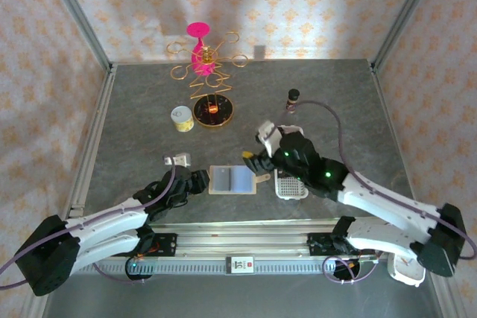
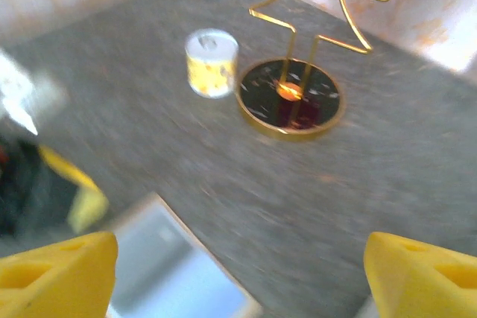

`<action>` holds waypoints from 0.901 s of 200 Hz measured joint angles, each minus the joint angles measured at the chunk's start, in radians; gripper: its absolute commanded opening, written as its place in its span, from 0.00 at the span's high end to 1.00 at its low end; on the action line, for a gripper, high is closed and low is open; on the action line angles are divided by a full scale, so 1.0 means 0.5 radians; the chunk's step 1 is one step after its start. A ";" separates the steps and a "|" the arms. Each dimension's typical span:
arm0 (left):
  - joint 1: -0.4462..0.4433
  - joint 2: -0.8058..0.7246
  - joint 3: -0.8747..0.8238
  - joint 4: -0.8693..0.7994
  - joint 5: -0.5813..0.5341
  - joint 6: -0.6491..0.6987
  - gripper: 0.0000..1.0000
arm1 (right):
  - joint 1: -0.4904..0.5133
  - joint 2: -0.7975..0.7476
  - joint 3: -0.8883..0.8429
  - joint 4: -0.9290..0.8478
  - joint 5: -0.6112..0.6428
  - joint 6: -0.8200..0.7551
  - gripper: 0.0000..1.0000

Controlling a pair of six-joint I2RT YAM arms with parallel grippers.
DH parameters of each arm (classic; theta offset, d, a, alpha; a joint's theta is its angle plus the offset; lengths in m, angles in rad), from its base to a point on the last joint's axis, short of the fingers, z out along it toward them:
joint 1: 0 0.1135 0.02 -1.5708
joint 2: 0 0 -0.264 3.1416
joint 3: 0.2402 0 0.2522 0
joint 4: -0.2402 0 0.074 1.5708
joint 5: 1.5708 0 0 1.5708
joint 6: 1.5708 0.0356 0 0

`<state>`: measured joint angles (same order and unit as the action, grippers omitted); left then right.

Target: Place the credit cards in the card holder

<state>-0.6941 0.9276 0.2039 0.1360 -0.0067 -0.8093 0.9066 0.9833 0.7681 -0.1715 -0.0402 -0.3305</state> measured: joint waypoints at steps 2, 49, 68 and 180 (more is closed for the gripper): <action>0.000 -0.002 0.002 0.001 0.003 0.002 0.55 | -0.001 -0.021 -0.008 -0.027 0.005 -0.064 0.11; 0.000 -0.005 0.030 0.027 0.079 0.050 0.53 | -0.384 -0.227 -0.234 -0.442 0.152 -1.115 0.13; 0.000 0.000 0.042 0.032 0.108 0.052 0.53 | -0.538 -0.210 -0.351 -0.512 0.163 -1.360 0.13; 0.000 0.021 0.053 0.127 0.210 0.058 0.54 | -0.614 0.171 -0.476 -0.117 -0.007 -1.841 0.20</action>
<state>-0.6941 0.9379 0.2302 0.1997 0.0982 -0.7803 0.5995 1.0687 0.5301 -0.2298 -0.0437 -1.2510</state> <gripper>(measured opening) 0.463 0.799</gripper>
